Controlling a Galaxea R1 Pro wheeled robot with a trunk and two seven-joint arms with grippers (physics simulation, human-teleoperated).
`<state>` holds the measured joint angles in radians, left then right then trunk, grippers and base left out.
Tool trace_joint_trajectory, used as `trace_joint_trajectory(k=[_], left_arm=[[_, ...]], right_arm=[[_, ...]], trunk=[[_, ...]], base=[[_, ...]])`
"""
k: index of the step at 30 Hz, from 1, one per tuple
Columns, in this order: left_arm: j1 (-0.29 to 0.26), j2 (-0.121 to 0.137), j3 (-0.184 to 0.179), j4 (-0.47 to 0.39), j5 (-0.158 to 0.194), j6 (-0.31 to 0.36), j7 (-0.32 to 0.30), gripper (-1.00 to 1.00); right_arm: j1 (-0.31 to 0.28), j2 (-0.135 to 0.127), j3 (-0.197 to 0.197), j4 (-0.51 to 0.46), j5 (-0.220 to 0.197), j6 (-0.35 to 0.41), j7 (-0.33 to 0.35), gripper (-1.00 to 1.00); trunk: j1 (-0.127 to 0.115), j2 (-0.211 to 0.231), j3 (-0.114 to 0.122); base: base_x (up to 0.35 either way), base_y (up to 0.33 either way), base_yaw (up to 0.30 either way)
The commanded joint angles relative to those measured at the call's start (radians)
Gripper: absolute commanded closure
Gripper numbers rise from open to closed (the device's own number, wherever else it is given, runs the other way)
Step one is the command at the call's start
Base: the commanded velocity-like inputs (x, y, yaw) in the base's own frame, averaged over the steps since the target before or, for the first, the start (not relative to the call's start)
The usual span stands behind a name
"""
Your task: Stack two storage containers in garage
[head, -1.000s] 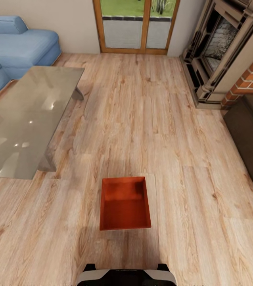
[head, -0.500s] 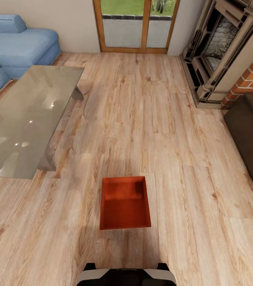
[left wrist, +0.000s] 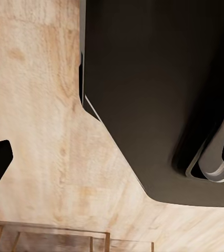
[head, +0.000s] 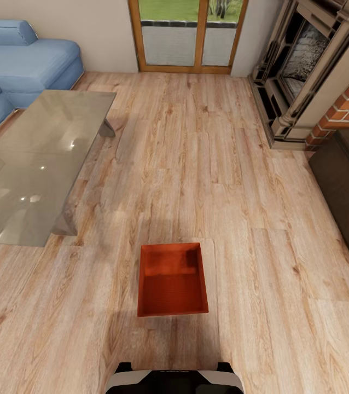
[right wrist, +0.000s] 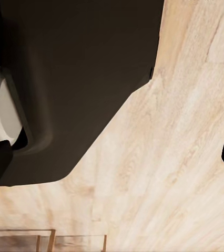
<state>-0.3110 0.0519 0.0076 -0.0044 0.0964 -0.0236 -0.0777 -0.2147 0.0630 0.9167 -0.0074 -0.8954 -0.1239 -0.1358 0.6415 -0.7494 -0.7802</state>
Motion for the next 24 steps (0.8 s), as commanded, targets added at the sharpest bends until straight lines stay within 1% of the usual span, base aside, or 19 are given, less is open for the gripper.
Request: trace_joint_trajectory(k=[1,5,9,15,18,19,20,21,23,24], left_arm=[[0.000,0.001,0.000,0.001,0.010,-0.002,-0.005,-1.00],[0.000,0.004,0.000,-0.007,0.000,-0.002,-0.001,-1.00],[0.000,0.007,0.004,-0.012,0.002,-0.002,0.001,-1.00],[0.000,0.005,0.000,-0.012,0.000,-0.001,0.001,-1.00],[0.000,0.005,0.000,-0.042,0.000,0.002,0.002,-1.00],[0.000,0.011,0.000,-0.161,0.000,0.021,-0.001,-1.00],[0.000,0.015,0.001,-0.201,0.000,0.038,-0.002,-1.00],[-0.001,0.017,0.000,-0.222,0.000,0.049,-0.002,-1.00],[-0.001,0.025,0.001,-0.313,0.000,0.110,0.001,-1.00],[-0.001,0.026,0.002,-0.335,0.000,0.126,0.002,-1.00]], right_arm=[[0.000,0.000,0.008,0.000,-0.009,-0.003,-0.004,-1.00],[0.000,0.001,0.001,-0.002,-0.015,-0.005,0.001,-1.00],[0.000,0.001,-0.001,-0.010,-0.015,-0.006,0.007,-1.00],[0.000,0.004,0.000,-0.011,-0.013,-0.008,-0.003,-1.00],[0.000,-0.005,0.005,-0.018,-0.011,-0.007,0.001,-1.00],[0.007,-0.023,0.009,-0.039,-0.008,0.001,0.004,-1.00],[0.005,-0.025,0.010,-0.044,-0.008,0.003,0.004,-1.00],[0.003,-0.026,0.010,-0.046,-0.007,0.003,0.004,-1.00],[-0.015,-0.028,0.011,-0.051,-0.006,0.005,0.004,-1.00],[-0.024,-0.028,0.011,-0.051,-0.006,0.005,0.004,-1.00]], trunk=[[0.000,-0.001,-0.001],[0.000,-0.001,-0.001],[0.000,-0.001,-0.001],[0.000,-0.001,-0.001],[0.000,-0.001,-0.001],[0.000,-0.001,-0.001],[0.000,-0.001,-0.001],[0.000,-0.001,-0.001],[0.000,-0.001,-0.001],[0.000,-0.001,-0.001]], base=[[0.000,0.000,0.000],[0.000,0.000,0.000],[0.000,0.000,0.000],[0.000,0.000,0.000],[0.000,0.000,0.000],[0.000,0.000,0.000],[0.000,0.000,0.000],[0.000,0.000,0.000],[0.000,0.000,0.000],[0.000,0.000,0.000]])
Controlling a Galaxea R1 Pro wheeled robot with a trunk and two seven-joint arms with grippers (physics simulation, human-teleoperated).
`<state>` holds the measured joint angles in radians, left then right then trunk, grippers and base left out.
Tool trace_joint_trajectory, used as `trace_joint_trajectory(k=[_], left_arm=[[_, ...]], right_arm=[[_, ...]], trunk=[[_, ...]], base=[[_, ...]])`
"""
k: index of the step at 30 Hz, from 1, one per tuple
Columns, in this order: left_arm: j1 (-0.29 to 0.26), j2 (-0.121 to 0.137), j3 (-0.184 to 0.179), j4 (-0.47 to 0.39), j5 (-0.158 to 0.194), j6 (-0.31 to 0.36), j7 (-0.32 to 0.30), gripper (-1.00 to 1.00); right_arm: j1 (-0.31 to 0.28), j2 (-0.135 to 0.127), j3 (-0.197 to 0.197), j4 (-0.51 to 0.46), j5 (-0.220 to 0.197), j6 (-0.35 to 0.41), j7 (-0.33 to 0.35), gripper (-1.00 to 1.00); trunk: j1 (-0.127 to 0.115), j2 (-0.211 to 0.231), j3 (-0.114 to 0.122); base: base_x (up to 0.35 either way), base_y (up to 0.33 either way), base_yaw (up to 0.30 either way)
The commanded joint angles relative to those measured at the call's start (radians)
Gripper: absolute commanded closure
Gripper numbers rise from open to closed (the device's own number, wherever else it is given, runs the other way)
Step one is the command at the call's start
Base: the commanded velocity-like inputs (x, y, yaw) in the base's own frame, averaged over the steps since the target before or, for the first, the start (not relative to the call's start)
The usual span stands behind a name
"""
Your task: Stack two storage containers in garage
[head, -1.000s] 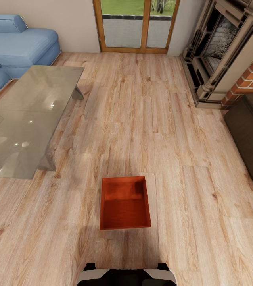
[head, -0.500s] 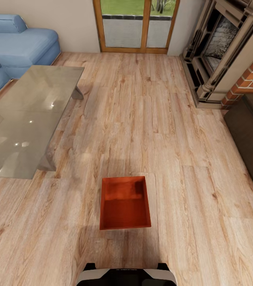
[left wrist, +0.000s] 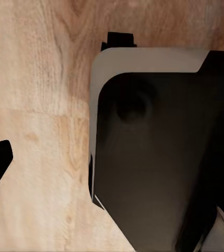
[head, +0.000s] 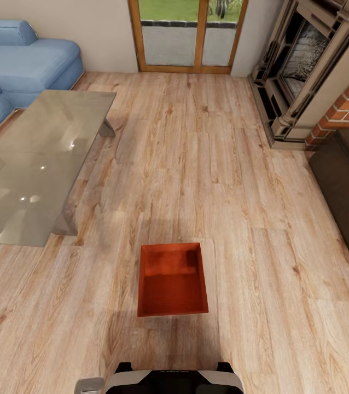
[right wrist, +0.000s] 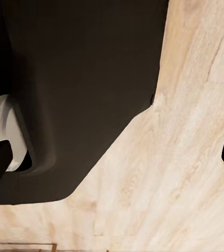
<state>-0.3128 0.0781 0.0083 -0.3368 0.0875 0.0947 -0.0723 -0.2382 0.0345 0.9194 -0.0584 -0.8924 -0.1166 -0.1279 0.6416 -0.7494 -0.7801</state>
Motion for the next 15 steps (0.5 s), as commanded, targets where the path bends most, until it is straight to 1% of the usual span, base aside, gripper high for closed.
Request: trace_joint_trajectory(k=[1,2,3,4,5,7,8,10,13,15], left_arm=[[0.000,0.003,0.001,-0.047,0.009,0.038,-0.003,-1.00],[0.000,0.005,0.002,-0.069,0.009,0.050,-0.003,-1.00],[0.000,0.010,0.003,-0.111,0.009,0.072,-0.002,-1.00],[0.000,0.013,0.003,-0.131,0.009,0.081,-0.002,-1.00],[0.000,0.018,0.004,-0.167,0.009,0.096,-0.002,-1.00],[-0.002,0.025,0.005,-0.232,0.009,0.121,-0.003,-1.00],[-0.002,0.026,0.005,-0.246,0.009,0.127,-0.003,-1.00],[-0.003,0.029,0.005,-0.298,0.008,0.160,-0.003,-1.00],[-0.006,0.029,0.005,-0.334,0.008,0.206,-0.002,-1.00],[-0.012,0.029,0.005,-0.351,0.008,0.263,-0.002,-1.00]], right_arm=[[-0.022,-0.002,0.008,-0.001,-0.009,-0.002,-0.004,-1.00],[-0.033,-0.003,0.008,-0.002,-0.008,-0.001,-0.004,-1.00],[-0.057,-0.010,0.008,-0.002,-0.008,0.000,-0.004,-1.00],[-0.069,-0.015,0.008,-0.003,-0.008,0.002,-0.003,-1.00],[-0.095,-0.025,0.008,-0.004,-0.008,0.010,-0.003,-1.00],[-0.148,-0.042,0.007,-0.006,-0.009,0.039,-0.004,-1.00],[-0.161,-0.045,0.007,-0.007,-0.009,0.047,-0.004,-1.00],[-0.215,-0.058,0.006,-0.008,-0.009,0.080,-0.006,-1.00],[-0.264,-0.068,0.006,-0.009,-0.010,0.099,-0.010,-1.00],[-0.321,-0.072,0.006,-0.009,-0.010,0.107,-0.013,-1.00]], trunk=[[0.000,-0.001,-0.001],[0.000,-0.001,-0.001],[0.000,-0.001,-0.001],[0.000,-0.001,-0.001],[0.000,-0.001,-0.001],[0.000,-0.001,-0.001],[0.000,-0.001,-0.001],[0.000,-0.001,-0.001],[0.000,-0.001,-0.001],[0.000,-0.001,-0.001]], base=[[0.000,0.000,0.000],[0.000,0.000,0.000],[0.000,0.000,0.000],[0.000,0.000,0.000],[0.000,0.000,0.000],[0.000,0.000,0.000],[0.000,0.000,0.000],[0.000,0.000,0.000],[0.000,0.000,0.000],[0.000,0.000,0.000]])
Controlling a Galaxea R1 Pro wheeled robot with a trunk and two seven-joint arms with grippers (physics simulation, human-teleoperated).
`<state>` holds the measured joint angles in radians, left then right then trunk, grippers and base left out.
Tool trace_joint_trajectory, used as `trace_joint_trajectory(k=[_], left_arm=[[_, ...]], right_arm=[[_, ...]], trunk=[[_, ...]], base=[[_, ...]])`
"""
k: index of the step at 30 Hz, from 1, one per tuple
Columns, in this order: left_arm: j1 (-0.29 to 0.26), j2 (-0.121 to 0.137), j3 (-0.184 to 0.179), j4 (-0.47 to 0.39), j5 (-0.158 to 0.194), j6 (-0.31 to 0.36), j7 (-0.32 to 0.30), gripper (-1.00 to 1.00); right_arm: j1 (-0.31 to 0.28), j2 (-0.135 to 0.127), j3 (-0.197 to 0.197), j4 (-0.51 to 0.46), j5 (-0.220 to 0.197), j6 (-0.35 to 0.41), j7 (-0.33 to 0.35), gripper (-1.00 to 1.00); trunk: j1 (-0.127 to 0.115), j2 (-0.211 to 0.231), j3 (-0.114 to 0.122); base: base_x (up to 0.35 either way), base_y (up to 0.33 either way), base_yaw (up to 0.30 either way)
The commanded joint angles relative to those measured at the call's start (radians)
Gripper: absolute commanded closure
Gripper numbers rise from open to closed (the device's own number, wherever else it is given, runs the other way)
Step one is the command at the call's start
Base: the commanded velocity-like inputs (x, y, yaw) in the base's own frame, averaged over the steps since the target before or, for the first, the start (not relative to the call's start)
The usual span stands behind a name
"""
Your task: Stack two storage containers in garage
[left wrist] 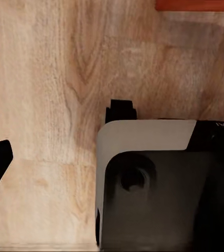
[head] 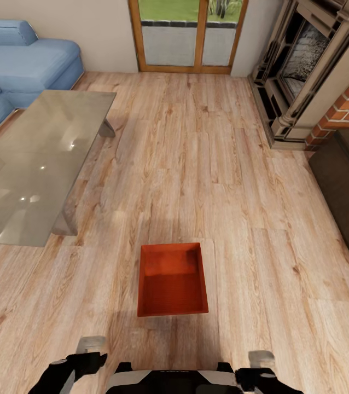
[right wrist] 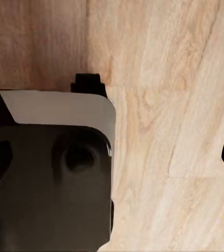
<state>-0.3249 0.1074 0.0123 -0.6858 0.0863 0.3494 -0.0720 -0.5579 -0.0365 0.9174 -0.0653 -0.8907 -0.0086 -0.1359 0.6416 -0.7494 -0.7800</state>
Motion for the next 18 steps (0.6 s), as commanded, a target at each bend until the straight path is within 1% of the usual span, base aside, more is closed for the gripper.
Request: trace_joint_trajectory(k=[1,4,5,7,8,10,11,12,13,15,16,17,18], left_arm=[[-0.014,-0.002,0.002,-0.009,0.009,0.043,-0.002,-1.00],[-0.093,-0.006,0.002,-0.011,0.013,0.080,-0.001,-1.00],[-0.142,-0.009,0.002,-0.007,0.016,0.087,-0.001,-1.00],[-0.197,-0.011,0.003,-0.005,0.020,0.100,0.000,-1.00],[-0.209,-0.012,0.003,-0.004,0.020,0.106,0.000,-1.00],[-0.276,-0.024,0.004,0.003,0.024,0.147,0.000,-1.00],[-0.334,-0.057,0.003,0.017,0.024,0.163,0.005,-1.00],[-0.349,-0.074,0.003,0.021,0.024,0.163,0.012,-1.00],[-0.359,-0.092,0.003,0.027,0.020,0.160,0.016,-1.00],[-0.371,-0.145,0.002,0.038,0.006,0.155,0.025,-1.00],[-0.381,-0.163,0.002,0.043,-0.001,0.154,0.039,-1.00],[-0.387,-0.170,0.002,0.047,-0.004,0.154,0.049,-1.00],[-0.400,-0.184,0.001,0.059,-0.009,0.153,0.068,-1.00]], right_arm=[[-0.046,0.000,0.007,-0.002,-0.011,0.003,-0.006,-1.00],[-0.149,0.011,0.005,-0.004,-0.012,0.025,-0.014,-1.00],[-0.202,0.023,0.004,-0.012,-0.012,0.046,-0.017,-1.00],[-0.260,0.052,0.004,-0.023,-0.011,0.064,-0.030,-1.00],[-0.273,0.062,0.004,-0.024,-0.011,0.066,-0.037,-1.00],[-0.336,0.124,0.004,-0.028,-0.011,0.069,-0.095,-1.00],[-0.380,0.184,0.004,-0.030,-0.011,0.071,-0.142,-1.00],[-0.385,0.196,0.004,-0.029,-0.012,0.068,-0.151,-1.00],[-0.388,0.203,0.004,-0.029,-0.014,0.065,-0.155,-1.00],[-0.391,0.209,0.003,-0.028,-0.015,0.054,-0.159,-1.00],[-0.391,0.210,0.003,-0.027,-0.015,0.045,-0.159,-1.00],[-0.391,0.210,0.003,-0.027,-0.015,0.039,-0.160,-1.00],[-0.391,0.211,0.003,-0.027,-0.014,0.027,-0.160,-1.00]], trunk=[[0.000,-0.001,-0.001],[0.000,-0.001,-0.001],[0.000,-0.001,-0.001],[0.000,-0.001,-0.001],[0.000,-0.001,-0.001],[0.000,-0.001,-0.001],[0.000,-0.001,-0.001],[0.000,-0.001,-0.001],[0.000,-0.001,-0.001],[0.000,-0.001,-0.001],[0.000,-0.001,-0.001],[0.000,-0.001,-0.001],[0.000,-0.001,-0.001]], base=[[0.000,0.000,0.000],[0.000,0.000,0.000],[0.000,0.000,0.000],[0.000,0.000,0.000],[0.000,0.000,0.000],[0.000,0.000,0.000],[0.000,0.000,0.000],[0.000,0.000,0.000],[0.000,0.000,0.000],[0.000,0.000,0.000],[0.000,0.000,0.000],[0.000,0.000,0.000],[0.000,0.000,0.000]])
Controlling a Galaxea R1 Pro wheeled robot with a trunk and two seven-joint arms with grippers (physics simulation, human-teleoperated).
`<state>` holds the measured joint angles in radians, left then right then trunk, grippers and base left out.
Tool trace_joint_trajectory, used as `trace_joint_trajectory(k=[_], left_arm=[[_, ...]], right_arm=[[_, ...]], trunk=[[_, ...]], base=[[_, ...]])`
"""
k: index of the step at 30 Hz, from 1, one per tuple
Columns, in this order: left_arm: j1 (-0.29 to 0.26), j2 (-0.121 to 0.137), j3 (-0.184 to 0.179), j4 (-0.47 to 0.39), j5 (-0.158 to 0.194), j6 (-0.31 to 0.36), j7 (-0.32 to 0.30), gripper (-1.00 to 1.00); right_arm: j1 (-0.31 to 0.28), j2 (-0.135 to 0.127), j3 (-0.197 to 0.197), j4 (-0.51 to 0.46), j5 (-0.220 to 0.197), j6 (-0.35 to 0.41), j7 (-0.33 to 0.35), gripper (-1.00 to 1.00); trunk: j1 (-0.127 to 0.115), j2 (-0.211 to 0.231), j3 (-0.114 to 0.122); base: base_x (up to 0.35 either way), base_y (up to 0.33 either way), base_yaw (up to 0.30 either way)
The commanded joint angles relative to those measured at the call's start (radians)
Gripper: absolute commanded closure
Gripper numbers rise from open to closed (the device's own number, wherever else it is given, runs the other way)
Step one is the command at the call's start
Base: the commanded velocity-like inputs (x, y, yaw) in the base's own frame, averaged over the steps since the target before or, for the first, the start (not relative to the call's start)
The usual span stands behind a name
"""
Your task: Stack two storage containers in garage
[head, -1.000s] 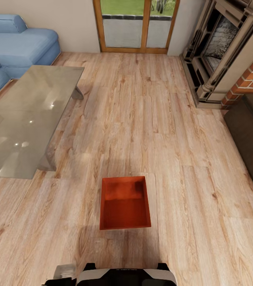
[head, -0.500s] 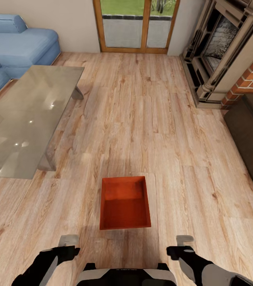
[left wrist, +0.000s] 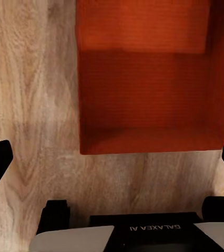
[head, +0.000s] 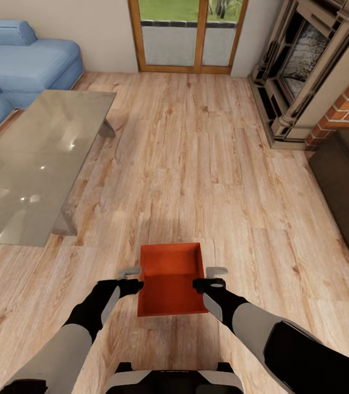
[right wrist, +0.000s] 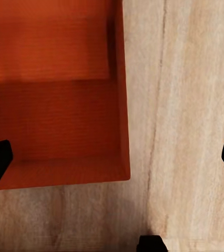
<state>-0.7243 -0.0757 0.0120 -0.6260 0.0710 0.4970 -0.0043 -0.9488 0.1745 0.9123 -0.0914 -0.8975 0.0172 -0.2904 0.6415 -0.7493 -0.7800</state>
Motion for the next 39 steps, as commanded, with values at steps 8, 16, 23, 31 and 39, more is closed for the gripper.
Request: trace_joint_trajectory(k=[8,16,23,31,39], left_arm=[[-0.039,-0.042,-0.002,0.066,-0.004,-0.011,0.038,-1.00],[-0.043,-0.043,-0.004,0.069,-0.007,-0.063,0.047,-1.00],[-0.043,-0.045,-0.007,0.069,-0.008,-0.071,0.052,-1.00],[-0.043,-0.047,-0.006,0.064,-0.007,-0.072,0.053,-1.00],[-0.043,-0.047,-0.006,0.063,-0.008,-0.072,0.053,-1.00]], right_arm=[[-0.001,0.000,0.016,-0.002,-0.004,-0.020,-0.007,-1.00],[-0.002,-0.002,0.019,-0.002,-0.003,-0.015,0.000,-1.00],[-0.002,-0.003,0.019,-0.002,-0.001,-0.014,0.005,-1.00],[-0.002,-0.003,0.017,-0.002,-0.003,-0.006,0.007,-1.00],[-0.002,-0.004,0.017,-0.002,-0.003,-0.003,0.007,-1.00]], trunk=[[0.000,-0.001,-0.001],[0.000,-0.001,-0.001],[0.000,-0.001,-0.001],[0.000,-0.001,-0.001],[0.000,-0.001,-0.001]], base=[[0.000,0.000,0.000],[0.000,0.000,0.000],[0.000,0.000,0.000],[0.000,0.000,0.000],[0.000,0.000,0.000]])
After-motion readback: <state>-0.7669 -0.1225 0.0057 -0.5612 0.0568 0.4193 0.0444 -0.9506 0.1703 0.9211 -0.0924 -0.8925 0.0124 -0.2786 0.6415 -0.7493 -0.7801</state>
